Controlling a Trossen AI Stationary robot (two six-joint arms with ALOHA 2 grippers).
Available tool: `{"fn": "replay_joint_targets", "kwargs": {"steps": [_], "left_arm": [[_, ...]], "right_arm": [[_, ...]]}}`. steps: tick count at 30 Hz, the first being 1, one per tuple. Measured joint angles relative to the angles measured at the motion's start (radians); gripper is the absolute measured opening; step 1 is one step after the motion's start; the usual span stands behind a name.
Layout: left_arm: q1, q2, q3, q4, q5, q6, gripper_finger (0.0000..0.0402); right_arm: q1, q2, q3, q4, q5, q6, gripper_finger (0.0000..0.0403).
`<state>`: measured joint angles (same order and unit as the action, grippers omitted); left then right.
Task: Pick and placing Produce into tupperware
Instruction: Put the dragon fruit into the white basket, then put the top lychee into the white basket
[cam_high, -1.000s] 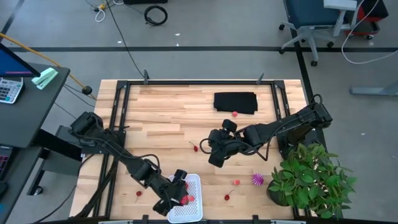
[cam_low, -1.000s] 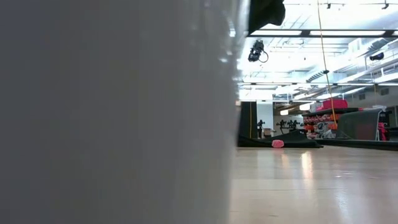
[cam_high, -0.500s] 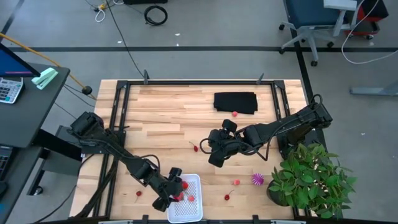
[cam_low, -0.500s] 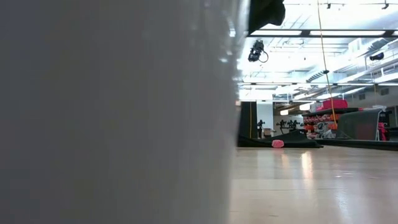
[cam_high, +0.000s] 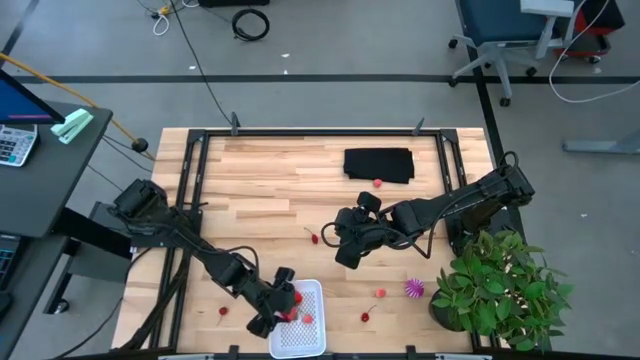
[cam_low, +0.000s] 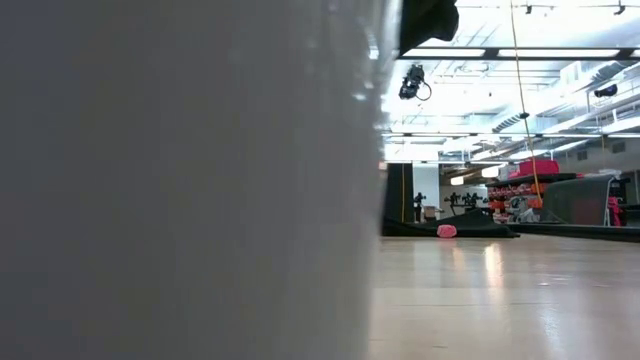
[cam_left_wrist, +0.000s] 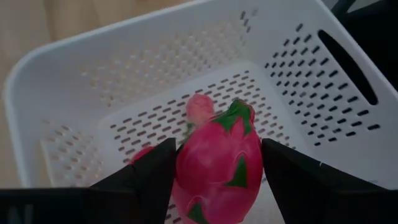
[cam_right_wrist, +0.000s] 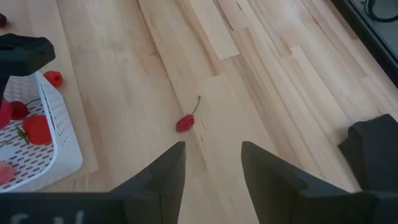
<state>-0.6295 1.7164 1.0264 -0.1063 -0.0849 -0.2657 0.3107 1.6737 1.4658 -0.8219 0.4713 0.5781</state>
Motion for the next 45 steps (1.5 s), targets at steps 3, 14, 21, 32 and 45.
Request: {"fn": "replay_joint_targets", "kwargs": {"steps": [3, 14, 21, 32, 45], "left_arm": [[0.012, 0.0, 0.0, -0.001, 0.0, 0.0, 0.0238], [0.069, 0.029, 0.002, 0.011, 0.056, -0.009, 0.0233], [0.069, 0.058, 0.003, 0.028, 0.055, 0.082, 0.0248], [0.069, 0.059, 0.015, 0.051, 0.056, 0.095, 0.0252], [0.122, 0.058, 0.385, -0.256, 0.057, 0.179, 0.023]], "right_arm": [[0.0, 0.0, 0.0, 0.0, 0.0, 0.0, 0.0164], [0.0, 0.0, 0.0, 0.0, 0.0, 0.005, 0.0164], [0.0, 0.0, 0.0, 0.007, 0.0, 0.005, 0.0164], [0.0, 0.0, 0.0, 0.007, 0.0, 0.004, 0.0164], [-0.033, 0.0, 0.0, -0.145, 0.143, 0.077, 0.0164]]}}
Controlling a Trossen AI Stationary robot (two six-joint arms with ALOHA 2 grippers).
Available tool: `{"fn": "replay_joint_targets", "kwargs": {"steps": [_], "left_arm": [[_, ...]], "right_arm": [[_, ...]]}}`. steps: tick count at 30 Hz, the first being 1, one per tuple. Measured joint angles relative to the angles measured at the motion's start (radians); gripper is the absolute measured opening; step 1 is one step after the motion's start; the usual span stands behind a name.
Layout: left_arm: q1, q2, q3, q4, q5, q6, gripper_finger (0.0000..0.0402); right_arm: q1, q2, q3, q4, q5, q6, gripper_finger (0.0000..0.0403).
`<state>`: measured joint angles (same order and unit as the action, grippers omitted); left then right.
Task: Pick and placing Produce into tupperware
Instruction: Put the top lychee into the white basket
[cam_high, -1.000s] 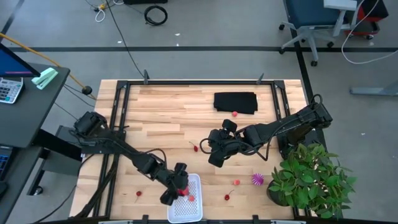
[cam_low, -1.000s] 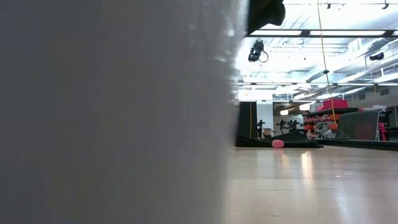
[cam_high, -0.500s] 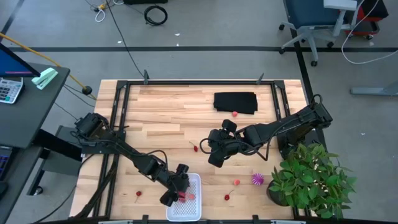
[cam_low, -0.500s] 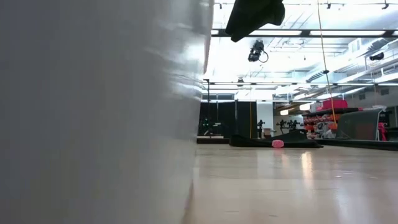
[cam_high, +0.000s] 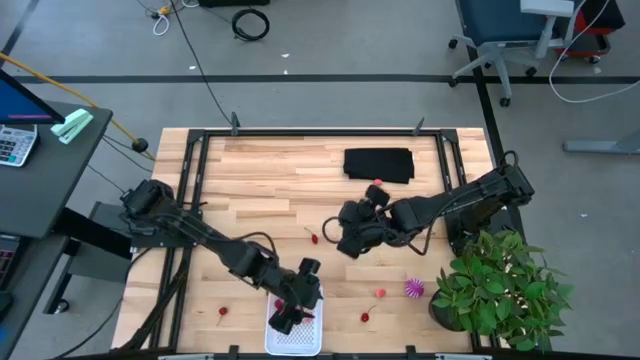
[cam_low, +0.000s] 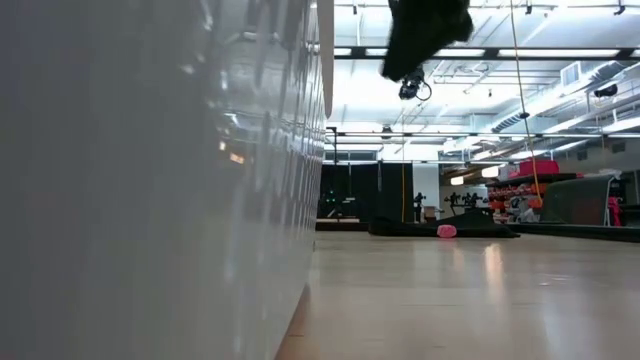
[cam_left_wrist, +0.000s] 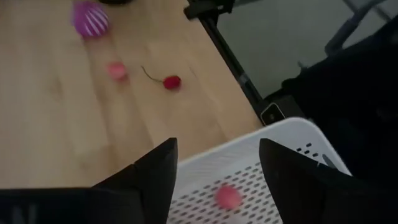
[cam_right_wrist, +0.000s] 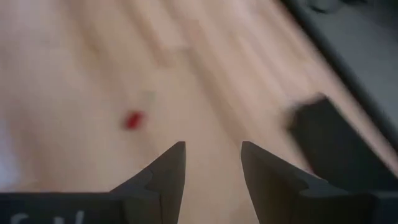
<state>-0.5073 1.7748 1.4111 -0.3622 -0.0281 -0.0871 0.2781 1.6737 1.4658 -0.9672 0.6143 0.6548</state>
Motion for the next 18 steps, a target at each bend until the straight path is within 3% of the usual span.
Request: {"fn": "replay_joint_targets", "kwargs": {"steps": [7, 13, 18], "left_arm": [[0.069, 0.0, 0.342, -0.487, -0.02, 0.185, 0.0218], [0.147, -0.002, 0.633, -0.884, -0.156, 0.199, 0.0202], [0.211, -0.002, 0.854, -1.089, -0.234, 0.197, 0.0191]], "right_arm": [[-0.146, 0.0, 0.0, -0.269, 0.008, 0.186, 0.0164], [-0.272, 0.0, 0.0, -0.233, -0.05, 0.113, 0.0164], [-0.389, 0.0, 0.0, -0.172, -0.113, 0.042, 0.0164]]}}
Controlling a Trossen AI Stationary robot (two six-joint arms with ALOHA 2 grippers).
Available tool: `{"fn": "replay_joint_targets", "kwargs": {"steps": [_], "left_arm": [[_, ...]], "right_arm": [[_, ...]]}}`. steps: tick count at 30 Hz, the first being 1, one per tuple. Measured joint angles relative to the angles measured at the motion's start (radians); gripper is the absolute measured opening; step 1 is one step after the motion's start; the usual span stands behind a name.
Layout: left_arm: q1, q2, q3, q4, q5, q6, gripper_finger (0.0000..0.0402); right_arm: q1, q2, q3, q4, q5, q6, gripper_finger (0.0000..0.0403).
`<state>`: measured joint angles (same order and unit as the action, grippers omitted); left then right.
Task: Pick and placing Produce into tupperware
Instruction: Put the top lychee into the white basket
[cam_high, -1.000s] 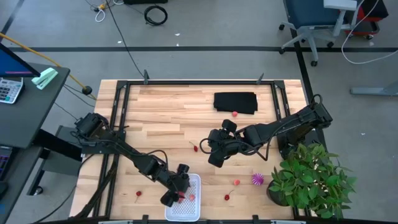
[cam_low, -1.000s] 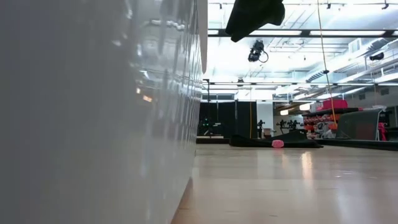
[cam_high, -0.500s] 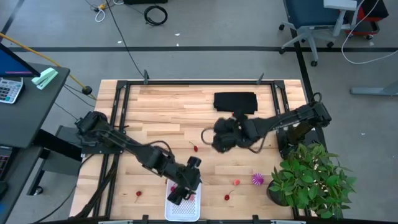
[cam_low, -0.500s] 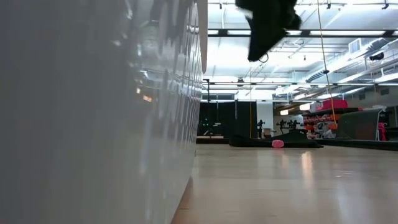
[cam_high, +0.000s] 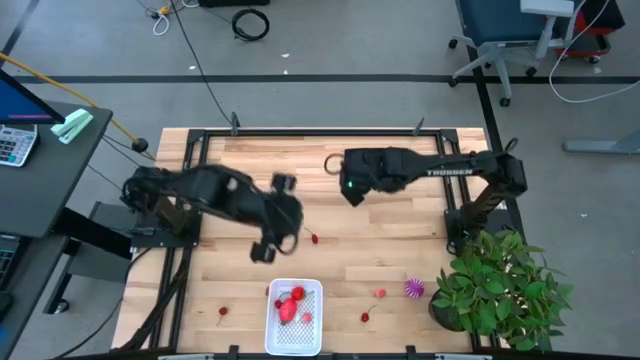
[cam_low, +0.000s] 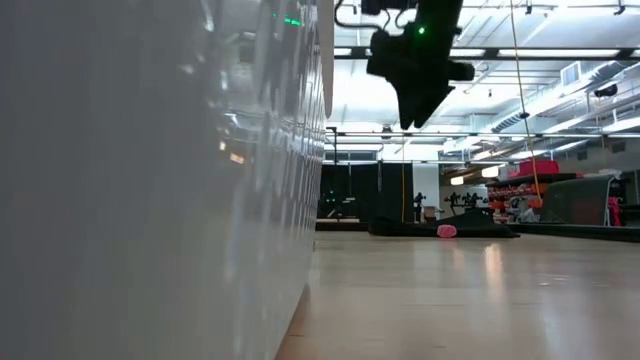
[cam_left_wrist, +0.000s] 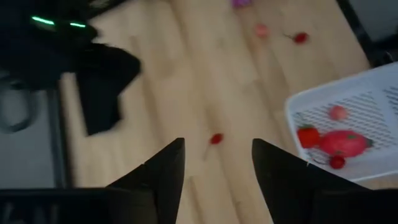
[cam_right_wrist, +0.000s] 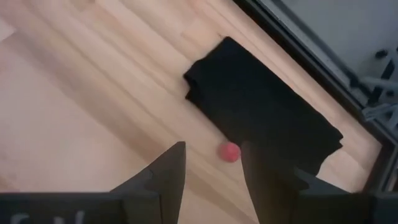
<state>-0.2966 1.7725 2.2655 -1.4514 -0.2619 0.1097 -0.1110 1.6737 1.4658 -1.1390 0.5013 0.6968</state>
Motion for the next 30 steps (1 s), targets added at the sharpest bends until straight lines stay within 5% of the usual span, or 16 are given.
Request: {"fn": "replay_joint_targets", "kwargs": {"steps": [3, 11, 30], "left_arm": [[0.036, -0.005, 0.094, -0.067, -0.022, -0.018, 0.0186], [0.121, -0.106, 0.048, -0.064, -0.074, -0.048, 0.0174], [0.289, -0.073, 0.046, -0.056, -0.079, -0.046, 0.0167]], "right_arm": [[-0.067, 0.0, -0.02, 0.022, -0.042, -0.022, 0.0164], [-0.199, 0.0, -0.265, 0.163, -0.197, -0.044, 0.0164], [-0.281, 0.0, -0.581, 0.643, -0.231, -0.072, 0.0165]]}}
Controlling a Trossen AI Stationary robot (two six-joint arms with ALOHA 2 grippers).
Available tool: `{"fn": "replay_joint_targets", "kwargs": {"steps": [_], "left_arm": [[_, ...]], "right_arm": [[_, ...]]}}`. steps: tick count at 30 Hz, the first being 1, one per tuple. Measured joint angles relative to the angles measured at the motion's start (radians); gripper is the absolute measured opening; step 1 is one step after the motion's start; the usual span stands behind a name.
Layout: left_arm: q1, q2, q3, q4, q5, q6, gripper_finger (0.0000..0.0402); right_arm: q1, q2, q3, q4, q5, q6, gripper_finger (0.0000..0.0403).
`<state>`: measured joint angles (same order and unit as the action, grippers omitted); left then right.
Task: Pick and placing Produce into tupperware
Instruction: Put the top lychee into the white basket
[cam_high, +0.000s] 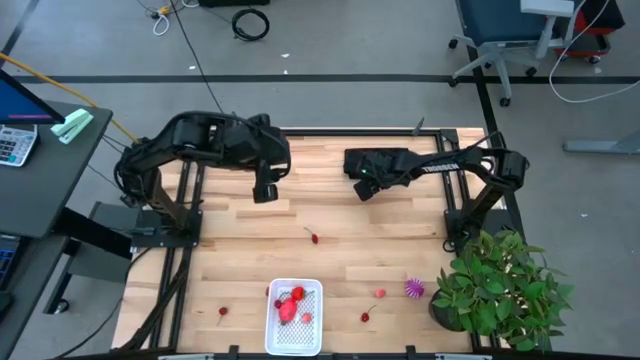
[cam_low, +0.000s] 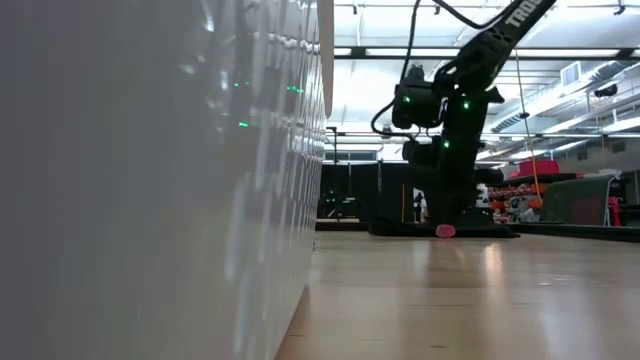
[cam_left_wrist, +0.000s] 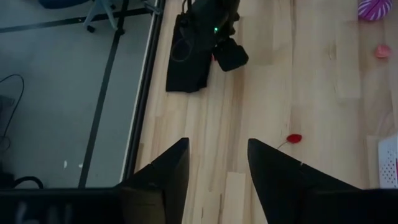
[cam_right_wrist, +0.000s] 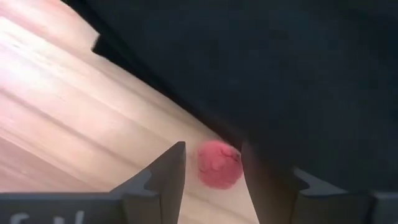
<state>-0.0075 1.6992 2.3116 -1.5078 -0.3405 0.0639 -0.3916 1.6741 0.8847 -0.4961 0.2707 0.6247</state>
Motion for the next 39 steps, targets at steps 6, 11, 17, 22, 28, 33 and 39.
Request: {"fn": "replay_joint_targets", "kwargs": {"steps": [6, 11, 17, 22, 28, 33, 39], "left_arm": [[0.0, 0.002, 0.0, 0.002, 0.0, 0.0, 0.0167], [0.0, 0.002, 0.0, 0.002, 0.0, 0.0, 0.0166], [0.0, 0.002, 0.0, 0.004, 0.001, -0.001, 0.0165], [0.0, 0.002, 0.0, 0.004, 0.001, -0.002, 0.0164], [0.0, 0.002, 0.0, 0.004, 0.001, -0.002, 0.0162], [0.0, 0.002, 0.0, 0.003, 0.001, -0.002, 0.0162], [0.0, 0.002, 0.0, 0.003, 0.001, -0.002, 0.0162]], "right_arm": [[0.001, 0.0, -0.041, 0.022, 0.011, 0.0, 0.0165], [0.001, -0.004, -0.079, 0.034, 0.023, 0.003, 0.0165], [0.002, -0.005, -0.092, 0.049, 0.025, 0.013, 0.0165], [0.004, -0.004, -0.094, 0.083, 0.017, 0.01, 0.0164], [0.023, -0.002, -0.096, 0.098, 0.028, 0.014, 0.0131], [0.054, -0.008, -0.097, 0.099, 0.069, 0.036, 0.0088], [0.103, -0.06, -0.098, 0.105, 0.064, 0.03, 0.0075]]}}
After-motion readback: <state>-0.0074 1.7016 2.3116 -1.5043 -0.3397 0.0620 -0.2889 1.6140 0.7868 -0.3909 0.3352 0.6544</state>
